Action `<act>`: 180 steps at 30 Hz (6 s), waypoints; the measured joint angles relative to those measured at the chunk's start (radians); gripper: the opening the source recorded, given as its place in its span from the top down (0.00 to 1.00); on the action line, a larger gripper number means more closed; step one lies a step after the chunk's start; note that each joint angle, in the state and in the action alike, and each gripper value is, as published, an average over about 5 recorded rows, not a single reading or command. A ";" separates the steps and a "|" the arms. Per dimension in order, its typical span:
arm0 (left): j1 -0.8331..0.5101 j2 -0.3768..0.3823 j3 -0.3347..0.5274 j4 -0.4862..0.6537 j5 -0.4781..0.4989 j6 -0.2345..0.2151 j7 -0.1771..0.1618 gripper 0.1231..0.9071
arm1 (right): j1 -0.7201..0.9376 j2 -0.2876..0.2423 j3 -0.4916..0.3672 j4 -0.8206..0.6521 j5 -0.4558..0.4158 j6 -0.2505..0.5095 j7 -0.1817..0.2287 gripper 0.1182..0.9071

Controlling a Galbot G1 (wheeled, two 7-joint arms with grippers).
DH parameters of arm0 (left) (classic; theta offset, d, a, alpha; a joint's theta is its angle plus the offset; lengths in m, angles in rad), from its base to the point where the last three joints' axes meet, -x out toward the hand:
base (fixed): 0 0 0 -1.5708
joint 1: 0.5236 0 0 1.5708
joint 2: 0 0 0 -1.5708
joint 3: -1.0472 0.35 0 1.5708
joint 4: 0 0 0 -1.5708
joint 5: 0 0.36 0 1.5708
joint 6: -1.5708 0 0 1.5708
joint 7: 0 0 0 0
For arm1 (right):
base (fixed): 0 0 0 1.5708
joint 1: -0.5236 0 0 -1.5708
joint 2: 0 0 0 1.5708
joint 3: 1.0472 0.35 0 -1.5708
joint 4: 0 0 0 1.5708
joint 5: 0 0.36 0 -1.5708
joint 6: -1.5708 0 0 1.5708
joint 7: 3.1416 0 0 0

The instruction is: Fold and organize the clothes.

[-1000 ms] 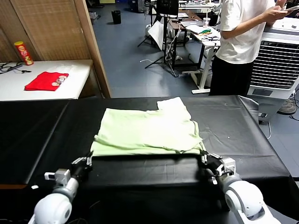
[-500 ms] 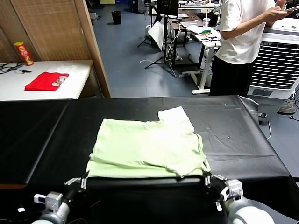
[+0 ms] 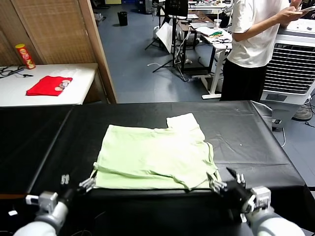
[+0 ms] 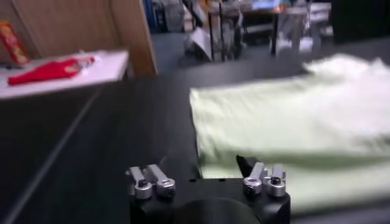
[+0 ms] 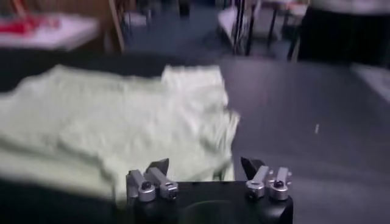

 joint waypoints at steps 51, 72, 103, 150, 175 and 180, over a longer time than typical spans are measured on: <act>-0.924 -0.104 0.469 0.856 -0.048 0.093 0.046 0.94 | 0.861 0.240 -0.379 -1.076 -0.114 0.060 -0.092 1.00; -0.648 0.077 0.337 0.483 -0.080 0.048 0.026 0.99 | 0.530 0.031 -0.273 -0.471 0.063 -0.031 -0.001 1.00; -0.139 0.173 0.135 0.134 0.040 0.050 0.020 0.99 | 0.127 -0.086 -0.202 -0.109 0.087 -0.199 0.095 1.00; -0.372 -0.032 0.196 0.324 -0.050 0.094 0.029 0.14 | 0.329 0.035 -0.232 -0.366 -0.043 -0.098 0.029 0.14; -0.359 -0.094 0.184 0.376 0.087 0.024 0.021 0.99 | 0.272 0.122 -0.216 -0.422 -0.082 0.009 0.079 0.91; -0.351 -0.092 0.169 0.353 0.092 0.026 0.030 0.95 | 0.248 0.102 -0.198 -0.378 -0.078 0.003 0.055 0.63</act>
